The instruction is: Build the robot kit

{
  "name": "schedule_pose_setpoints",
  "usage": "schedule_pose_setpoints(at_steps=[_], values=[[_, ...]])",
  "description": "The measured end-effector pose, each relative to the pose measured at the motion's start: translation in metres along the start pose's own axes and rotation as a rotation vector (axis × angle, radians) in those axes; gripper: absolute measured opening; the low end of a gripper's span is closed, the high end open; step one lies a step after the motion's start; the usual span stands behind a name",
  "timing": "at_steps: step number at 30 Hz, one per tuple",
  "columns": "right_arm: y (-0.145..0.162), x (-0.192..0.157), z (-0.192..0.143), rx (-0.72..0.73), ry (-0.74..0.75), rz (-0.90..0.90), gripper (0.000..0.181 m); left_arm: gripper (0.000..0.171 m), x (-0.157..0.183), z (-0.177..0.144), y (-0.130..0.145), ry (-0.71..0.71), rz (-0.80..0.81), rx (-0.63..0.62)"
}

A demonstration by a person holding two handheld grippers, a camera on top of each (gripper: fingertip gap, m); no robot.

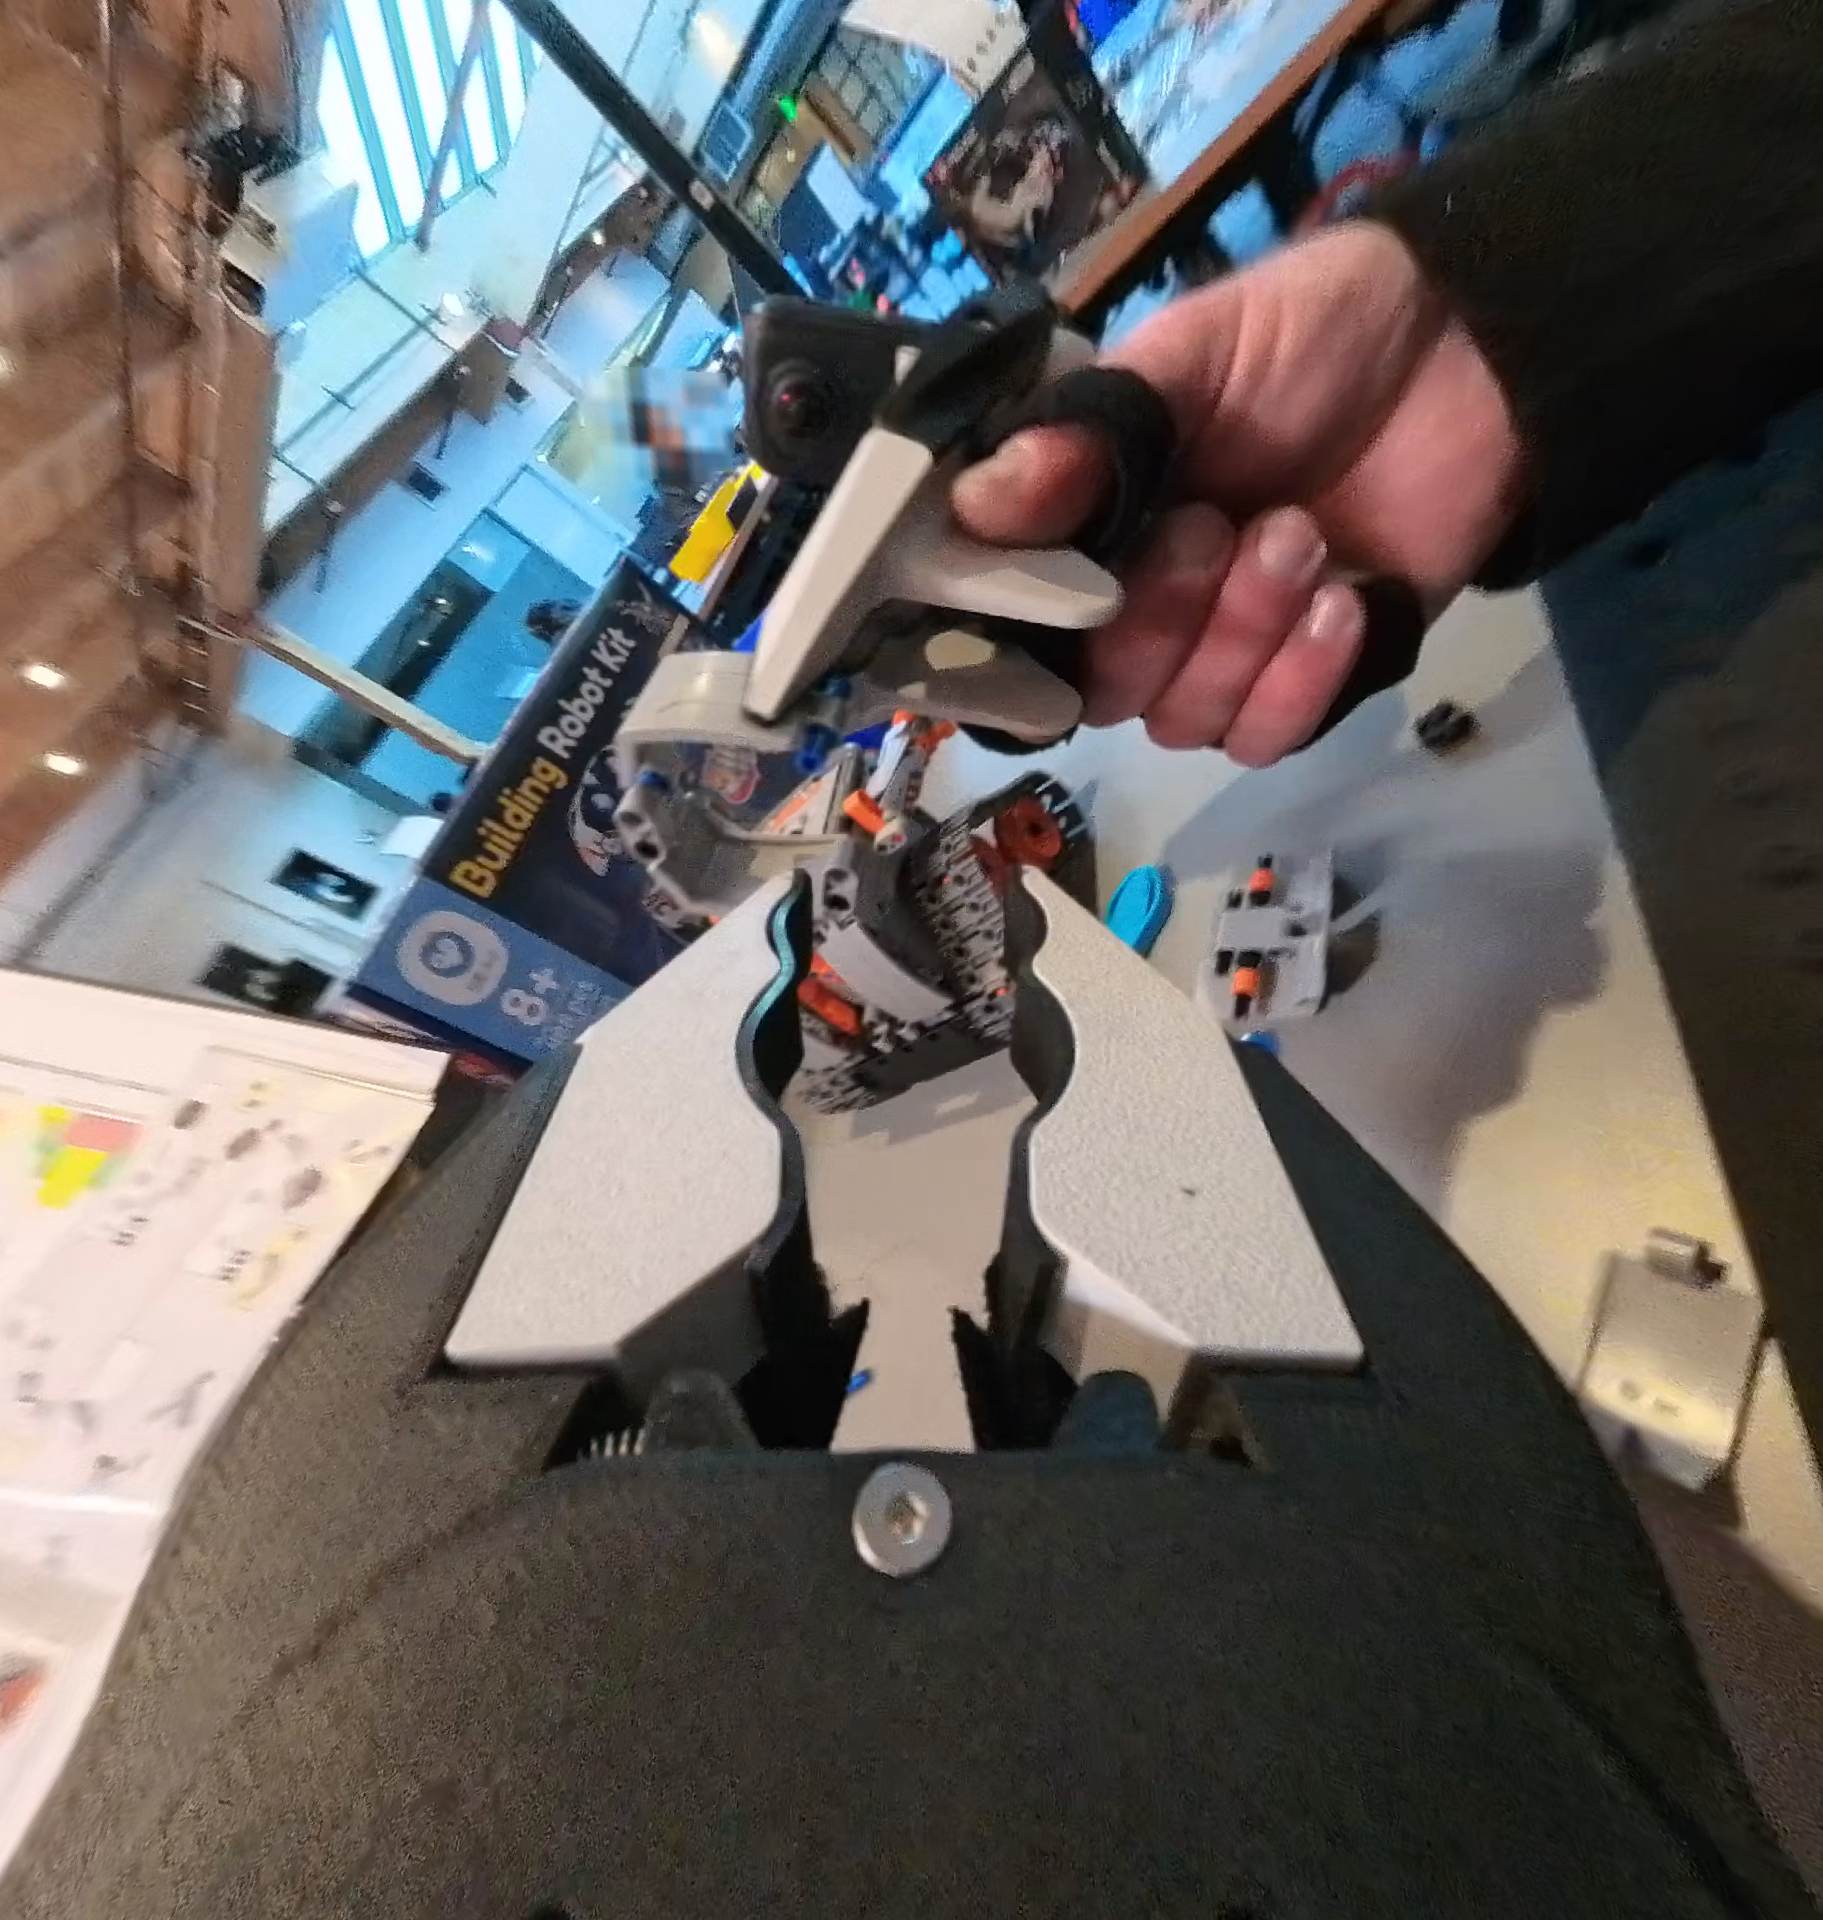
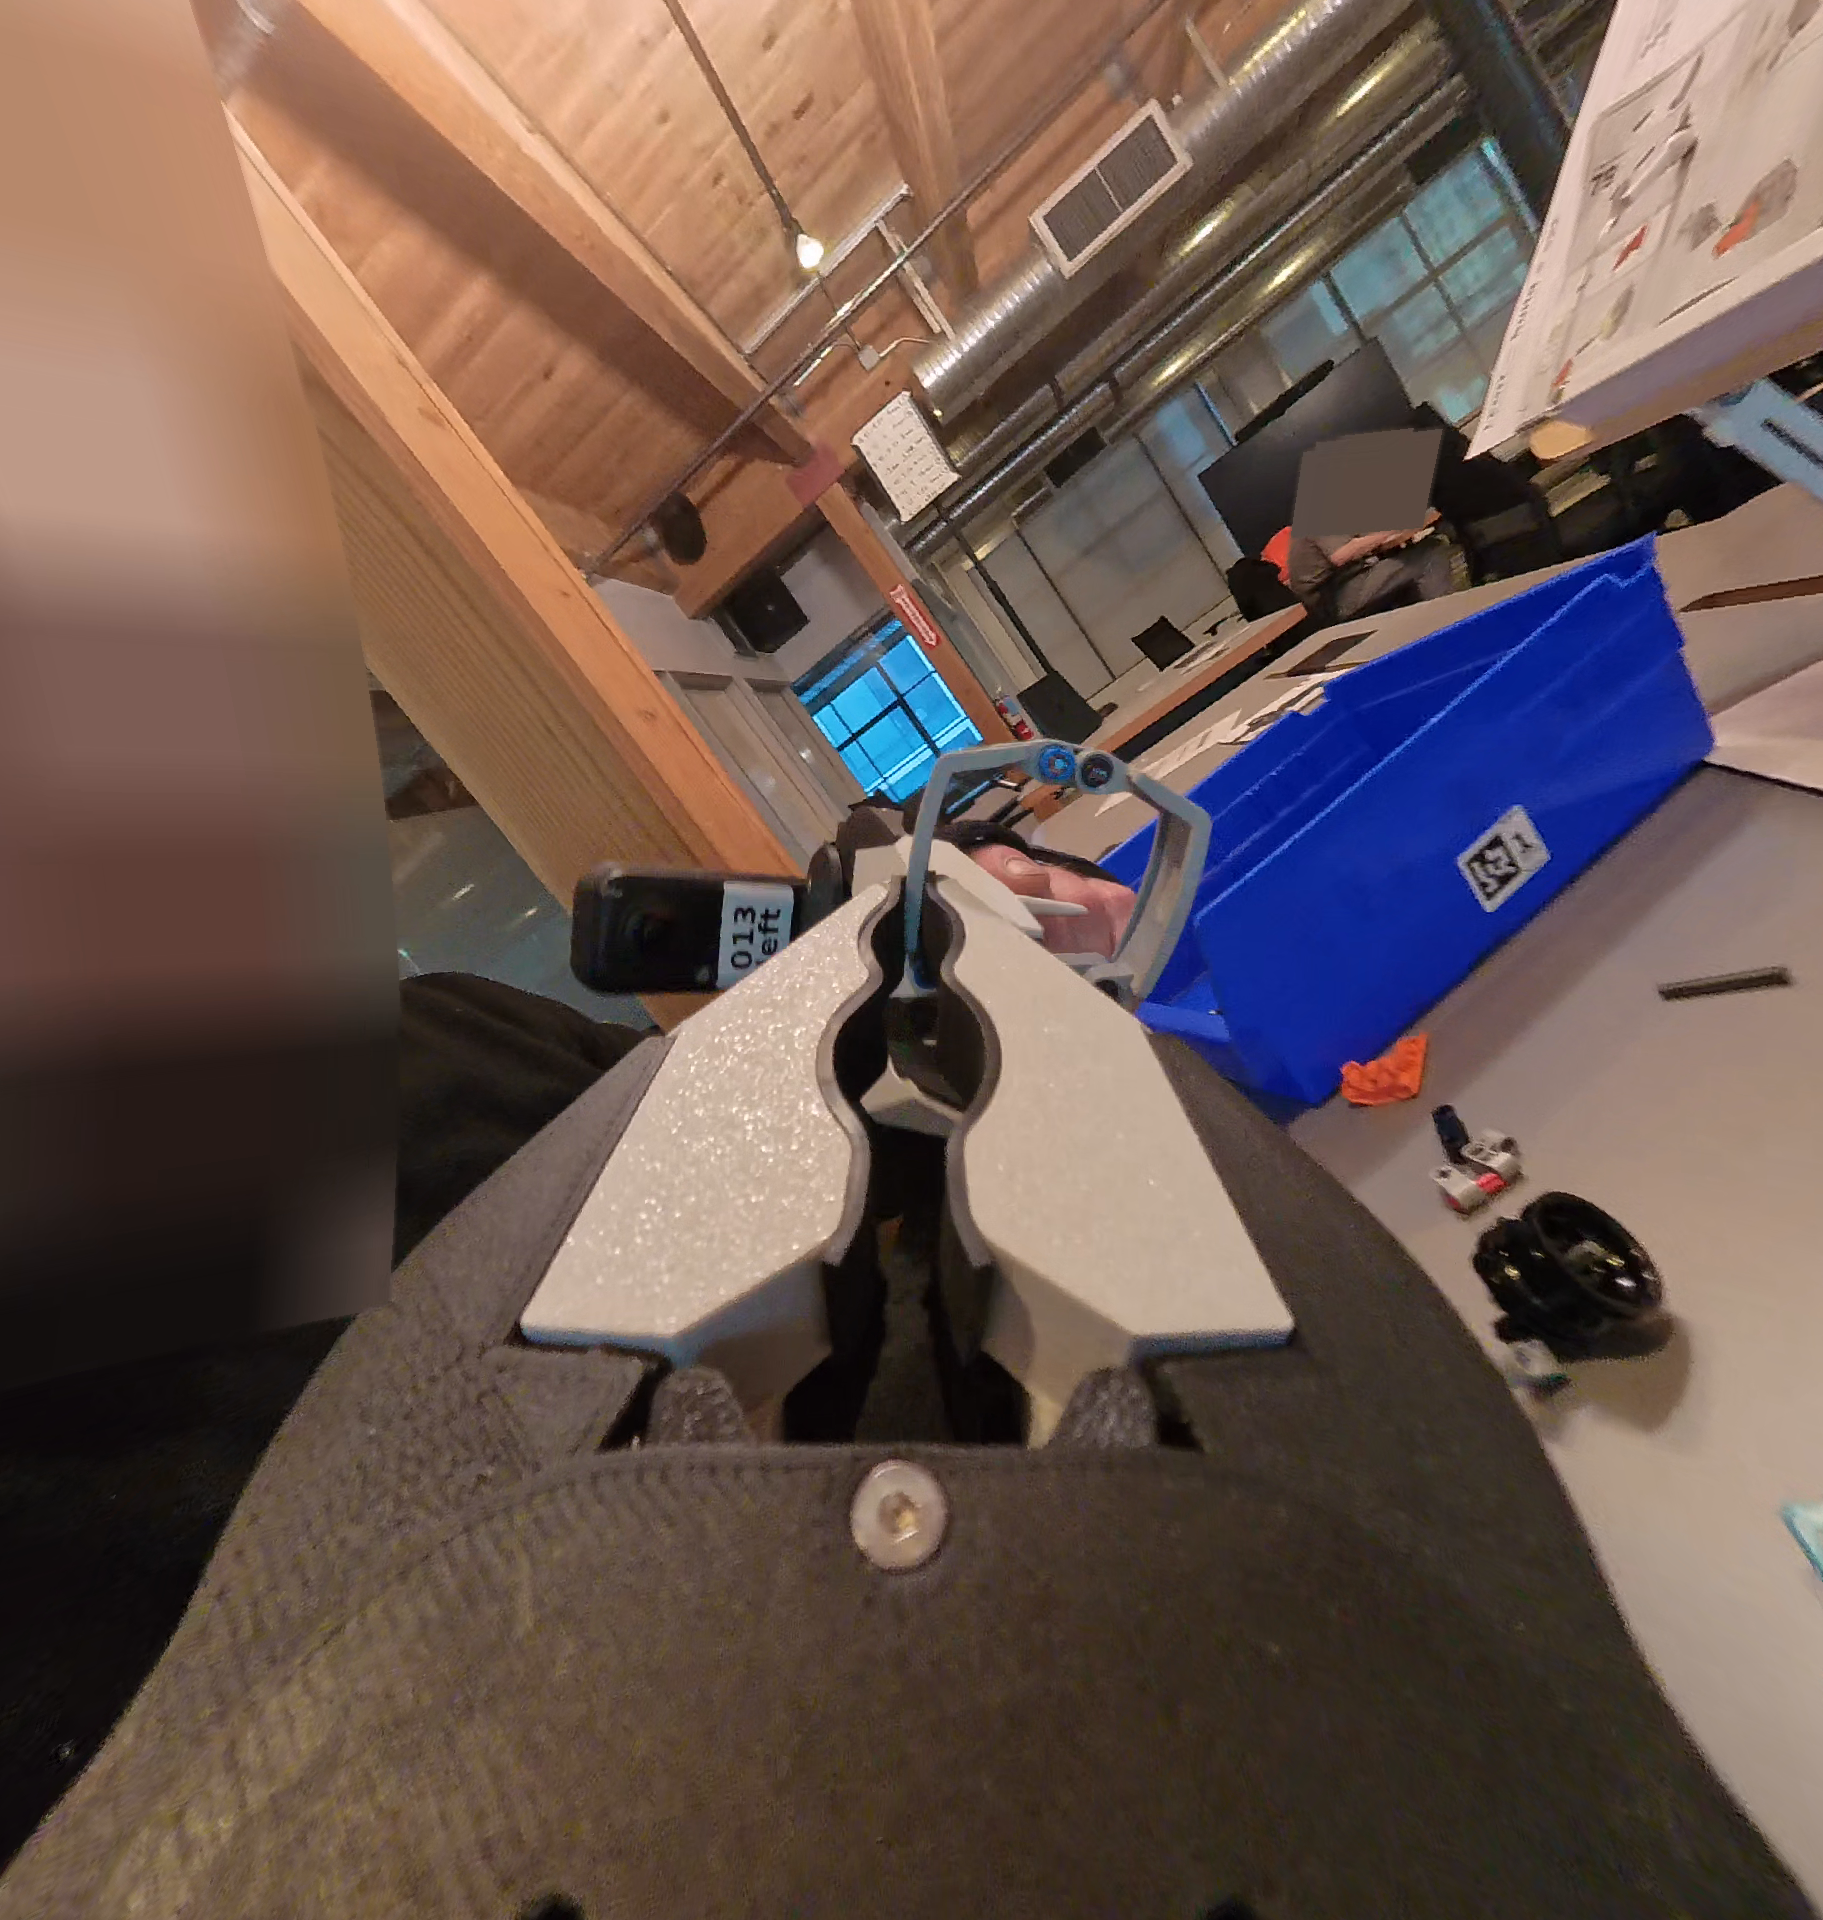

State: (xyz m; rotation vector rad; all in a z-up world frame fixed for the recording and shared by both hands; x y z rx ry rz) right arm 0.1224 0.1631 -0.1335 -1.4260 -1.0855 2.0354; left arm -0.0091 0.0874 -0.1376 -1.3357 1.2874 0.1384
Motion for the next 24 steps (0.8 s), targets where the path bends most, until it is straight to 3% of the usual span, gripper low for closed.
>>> schedule_pose_setpoints(at_steps=[3,7,13,17,24], values=[[0.001,-0.001,0.011,-0.012,-0.030,0.009,0.000,0.037,0.000,0.005,0.001,-0.092,0.058,-0.068],[0.003,-0.003,0.018,-0.033,-0.054,0.017,0.000,0.006,-0.005,0.000,0.002,-0.094,0.042,-0.024],[0.002,-0.006,0.021,-0.070,-0.071,-0.033,0.001,0.005,-0.008,-0.005,-0.001,-0.039,-0.040,0.028],[0.002,-0.006,0.021,-0.127,-0.036,-0.086,0.013,0.005,-0.012,-0.007,-0.001,0.013,-0.116,0.057],[-0.003,-0.011,0.018,-0.182,0.043,-0.205,0.011,0.005,-0.016,-0.010,-0.003,0.101,-0.227,0.124]])
Point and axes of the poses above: each gripper's, where its closed fingertips meet, z out along the fingers, y out of its underside, x = y × z across the jaws, the point moved 8 cm from there along -z, back along the fingers, and after that the axes turned 11 degrees about -x, right-handed, at the moved point
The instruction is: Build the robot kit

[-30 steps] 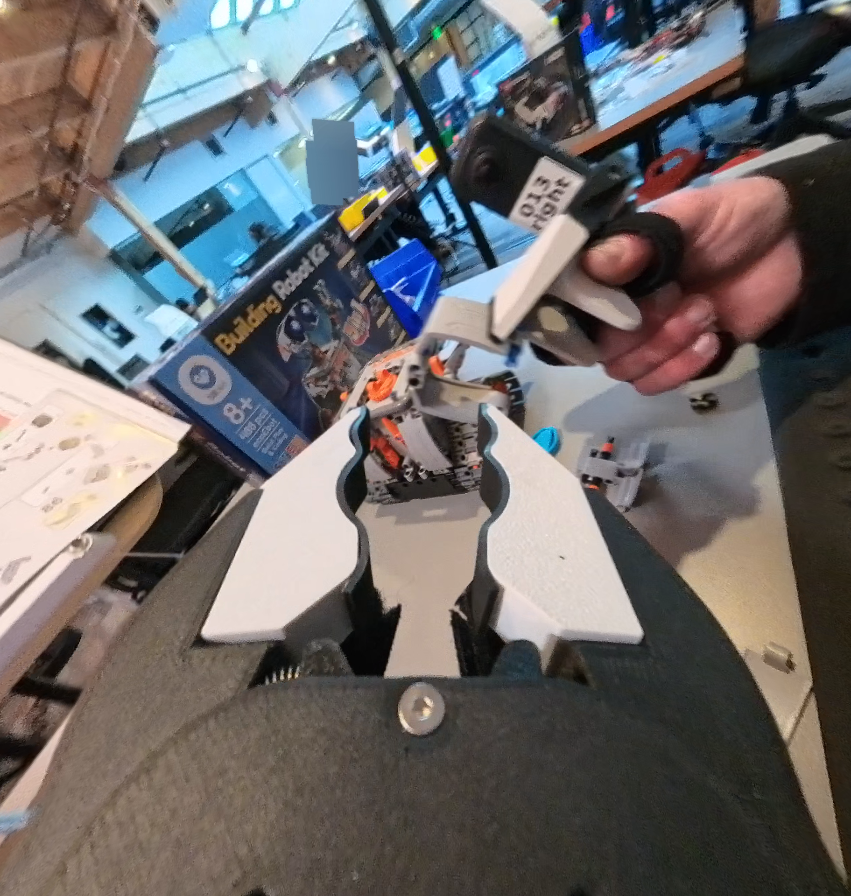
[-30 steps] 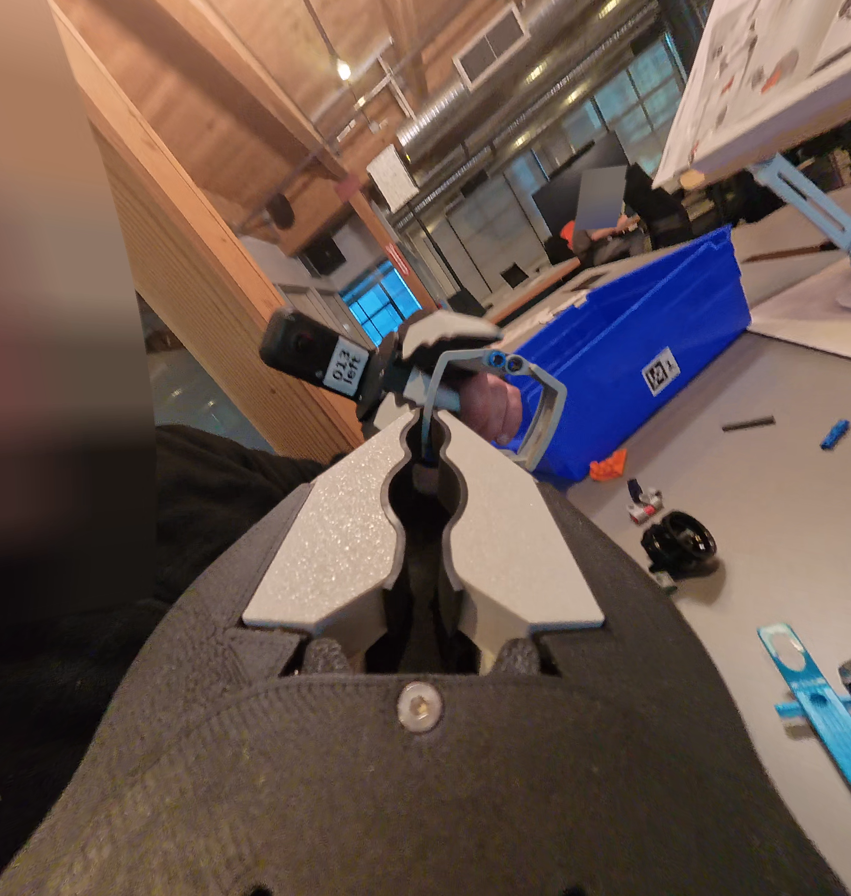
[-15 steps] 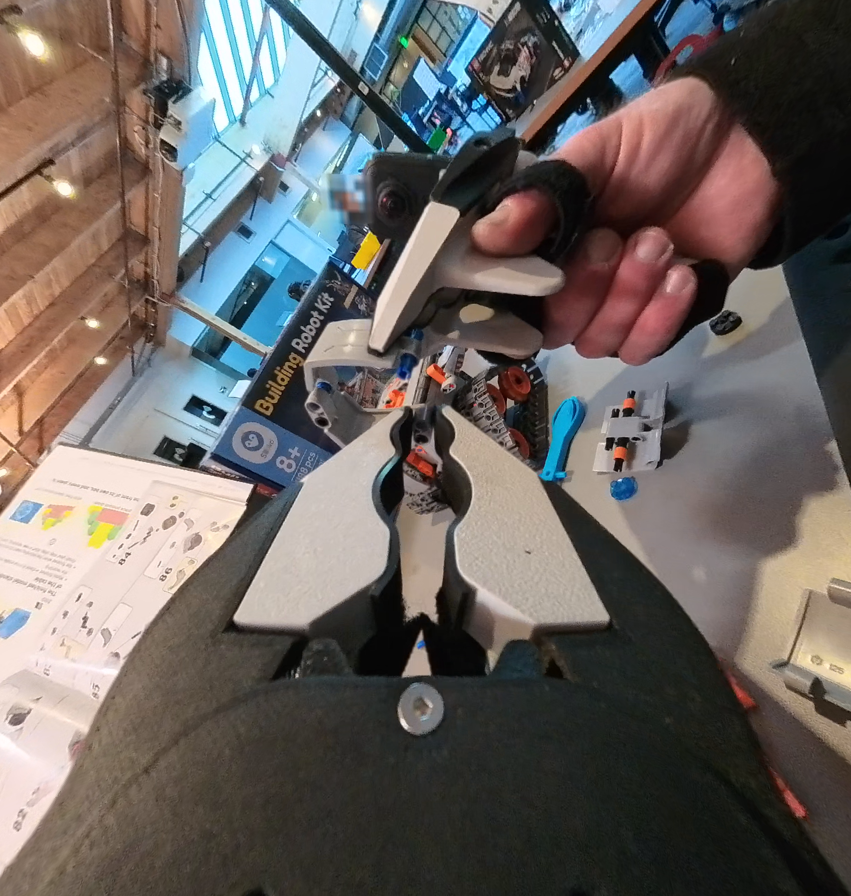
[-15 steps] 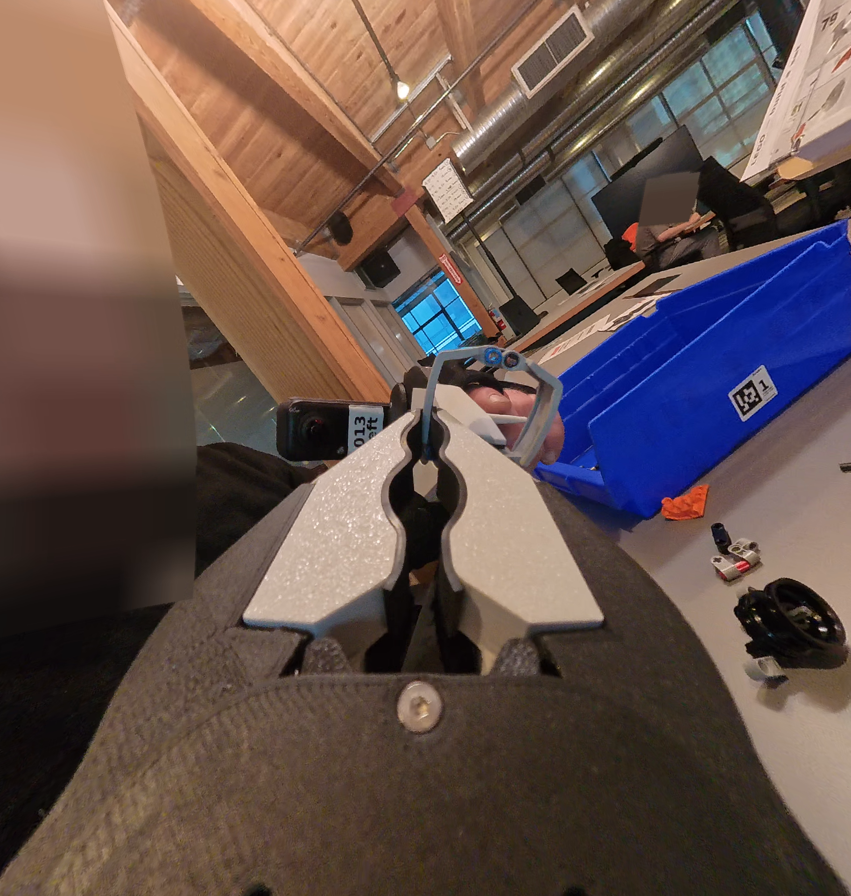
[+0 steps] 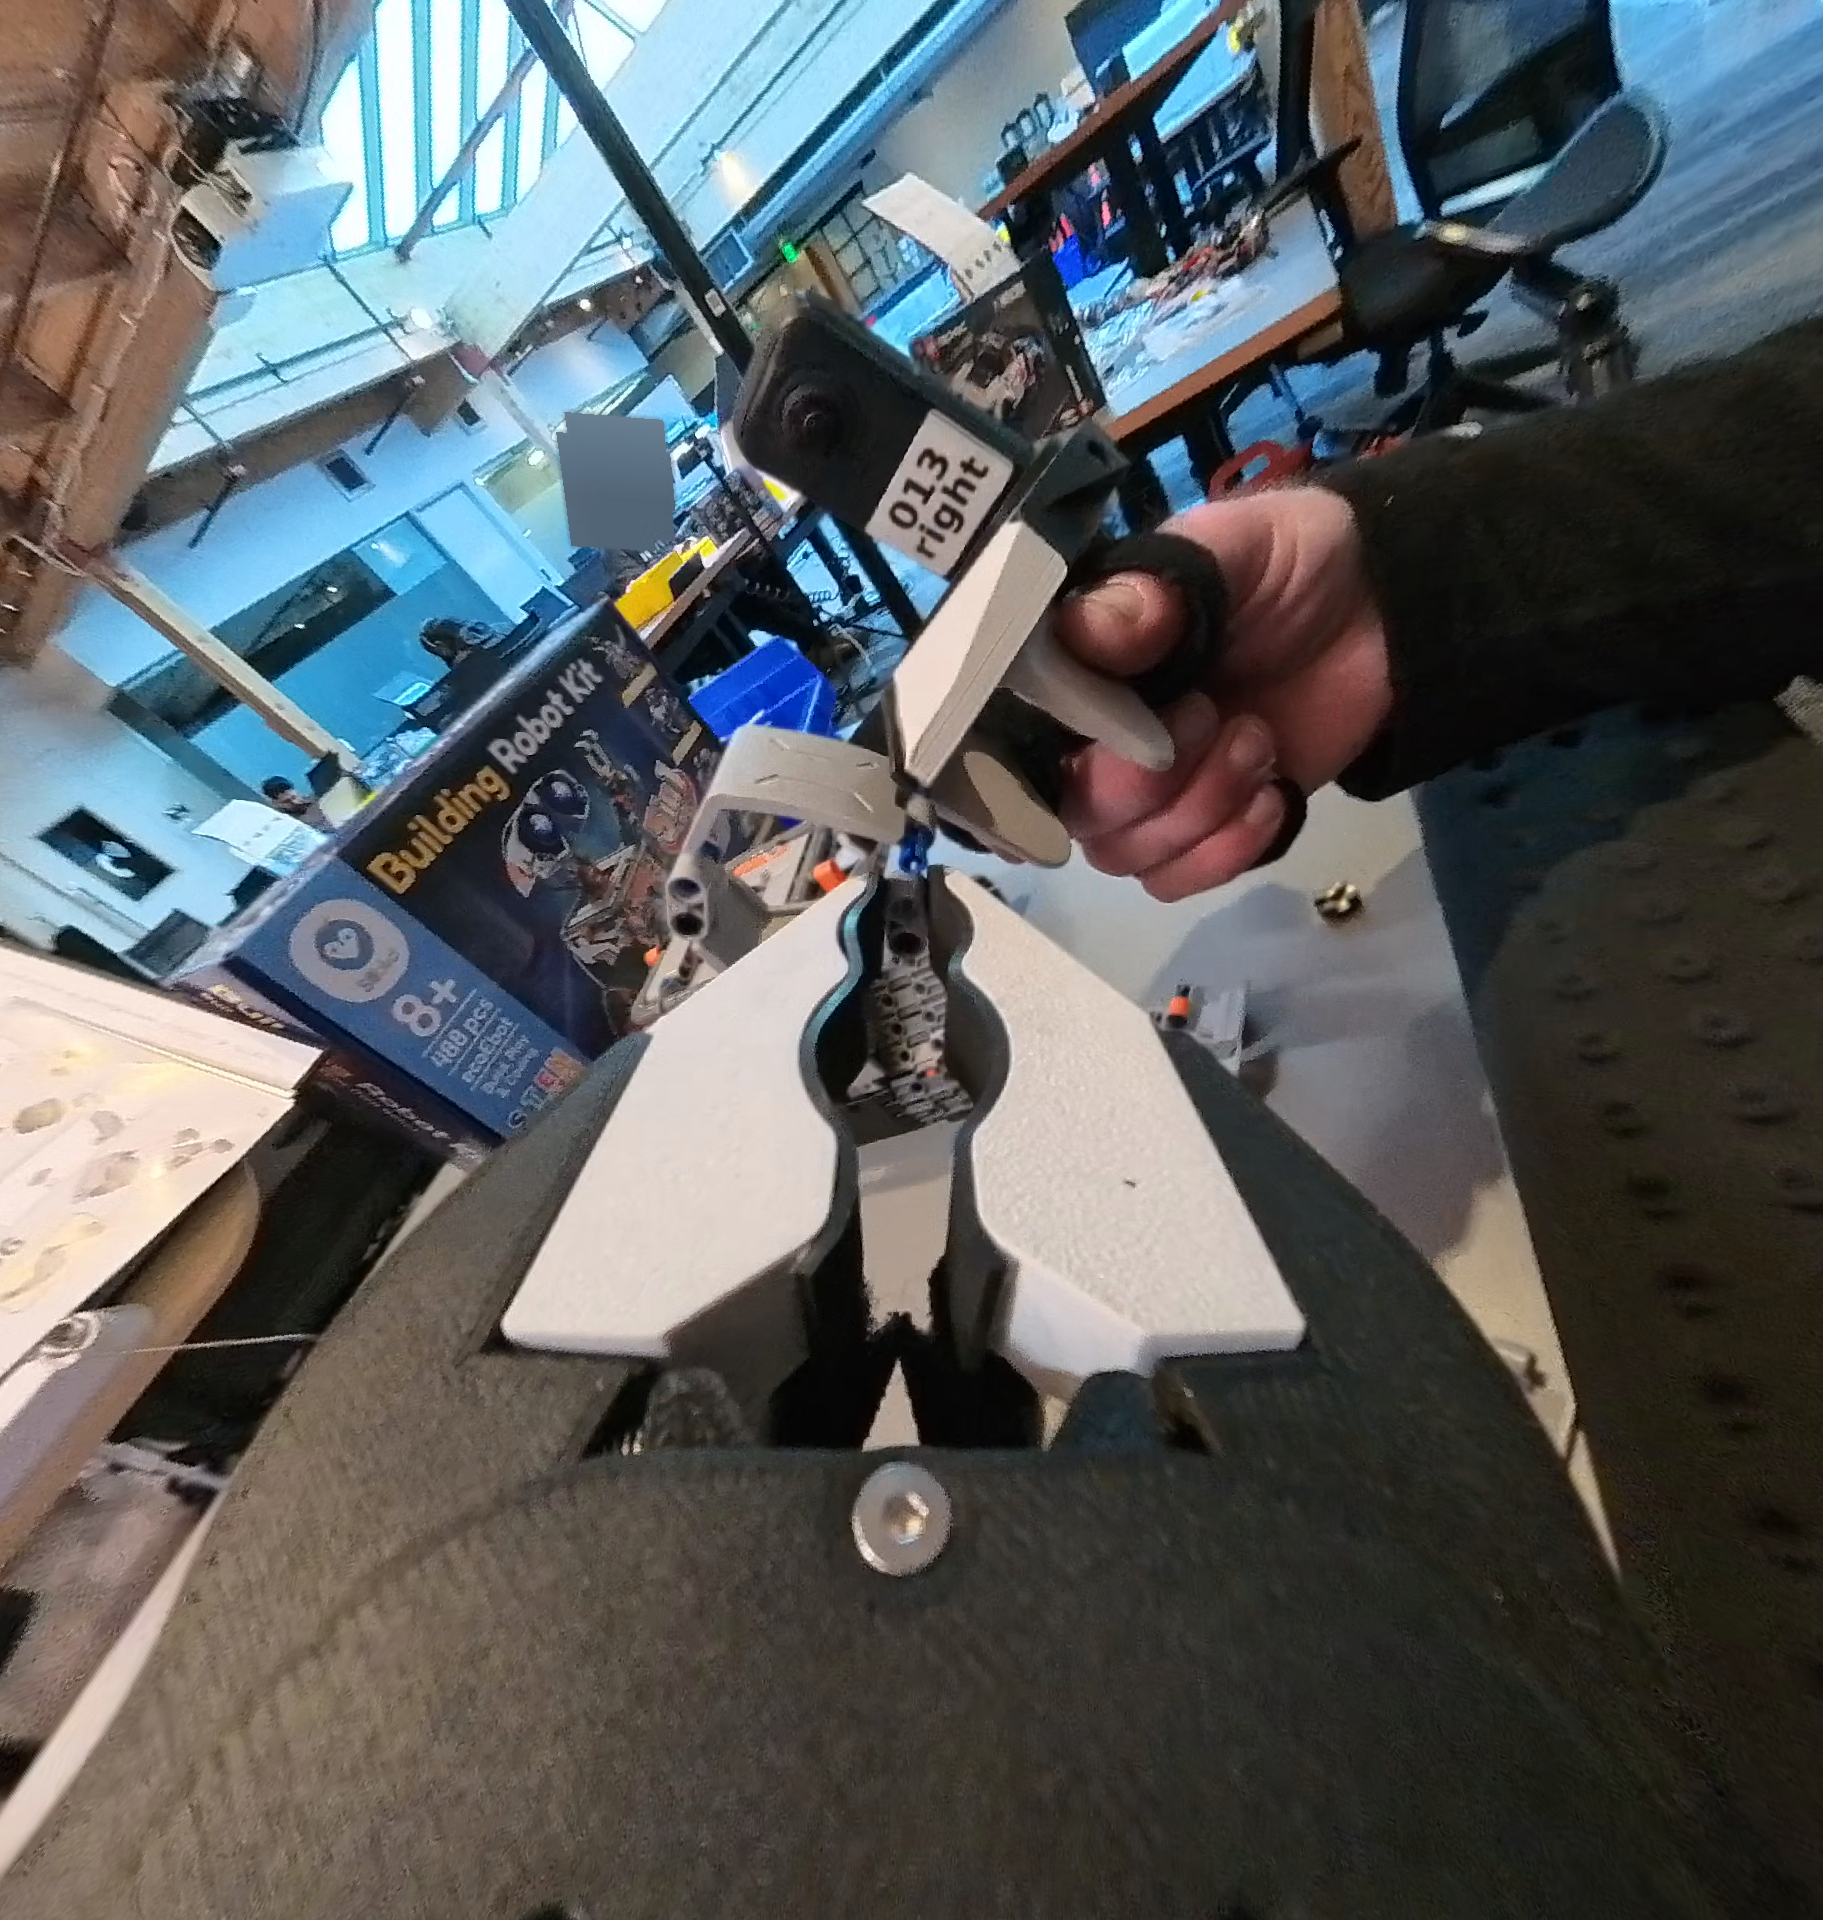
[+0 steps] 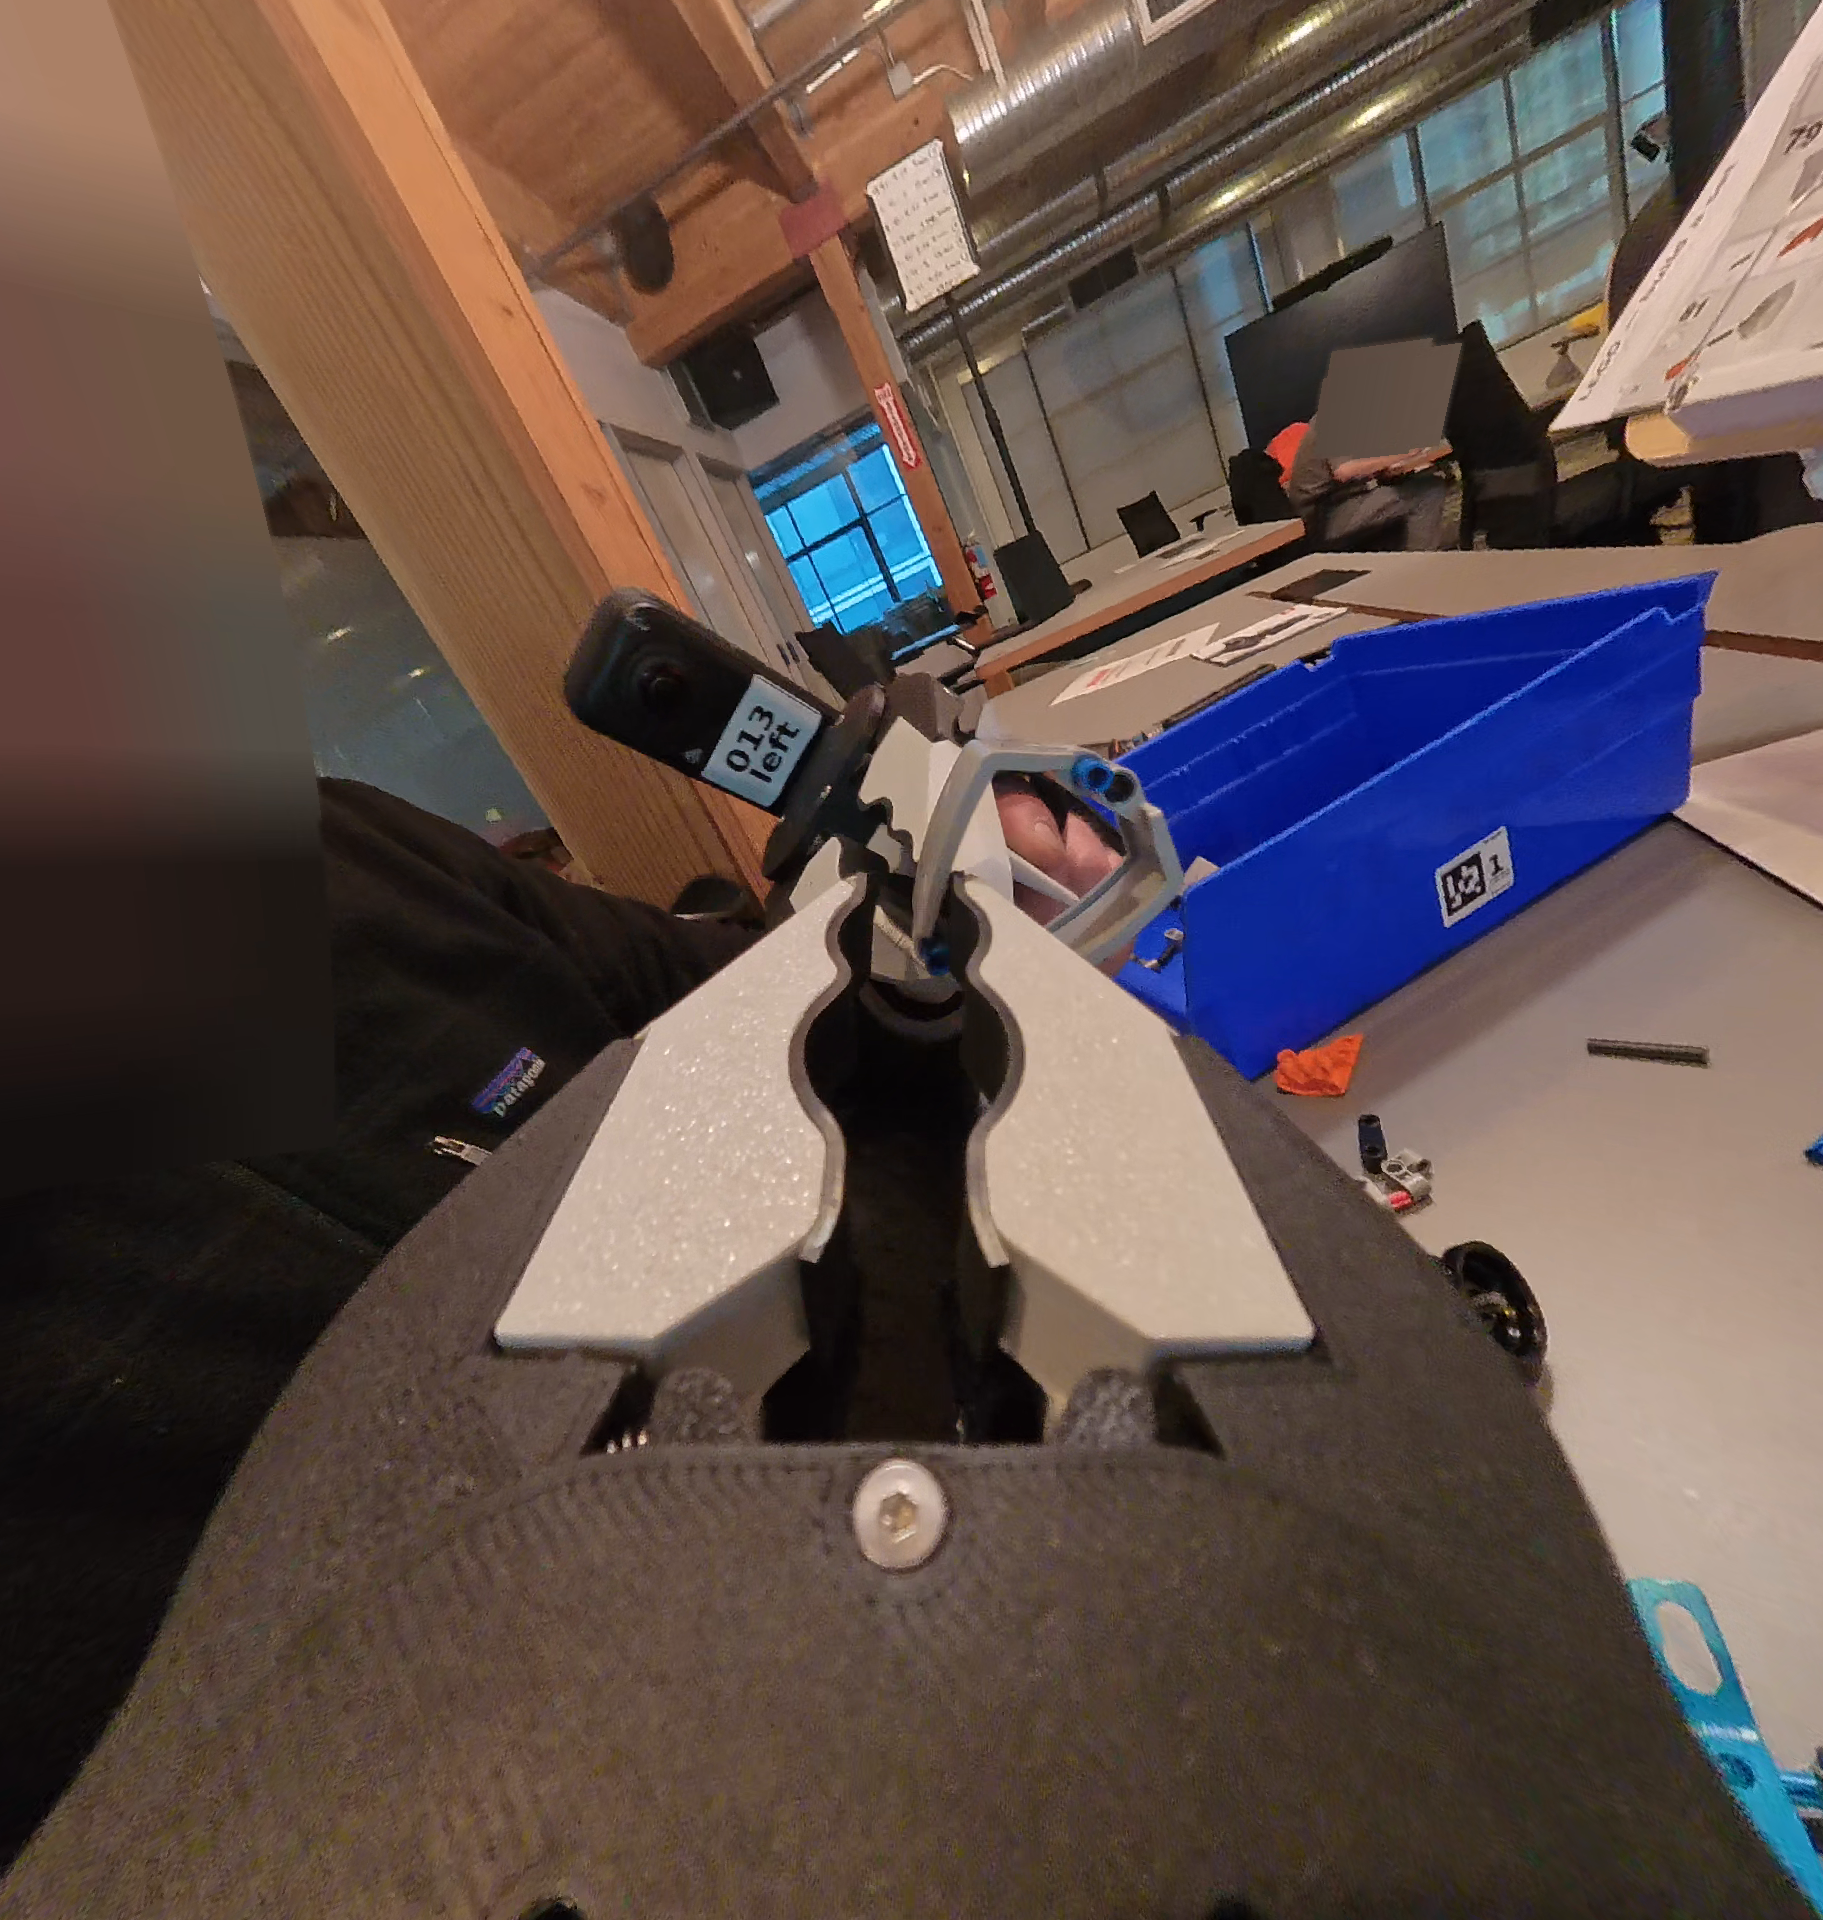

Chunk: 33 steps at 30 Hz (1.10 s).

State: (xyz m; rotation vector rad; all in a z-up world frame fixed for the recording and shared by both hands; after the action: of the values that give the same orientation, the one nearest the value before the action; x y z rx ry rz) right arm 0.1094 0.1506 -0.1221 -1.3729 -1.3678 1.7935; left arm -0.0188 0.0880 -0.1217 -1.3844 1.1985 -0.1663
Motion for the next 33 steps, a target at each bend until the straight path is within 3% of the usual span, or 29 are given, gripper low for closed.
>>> schedule_pose_setpoints(at_steps=[22,33], values=[[-0.003,-0.002,-0.005,-0.054,0.061,-0.083,0.004,0.004,-0.016,-0.004,0.003,0.280,-0.373,0.179],[-0.002,-0.002,-0.002,-0.008,0.102,-0.098,0.004,0.004,-0.014,-0.003,0.004,0.229,-0.334,0.155]])
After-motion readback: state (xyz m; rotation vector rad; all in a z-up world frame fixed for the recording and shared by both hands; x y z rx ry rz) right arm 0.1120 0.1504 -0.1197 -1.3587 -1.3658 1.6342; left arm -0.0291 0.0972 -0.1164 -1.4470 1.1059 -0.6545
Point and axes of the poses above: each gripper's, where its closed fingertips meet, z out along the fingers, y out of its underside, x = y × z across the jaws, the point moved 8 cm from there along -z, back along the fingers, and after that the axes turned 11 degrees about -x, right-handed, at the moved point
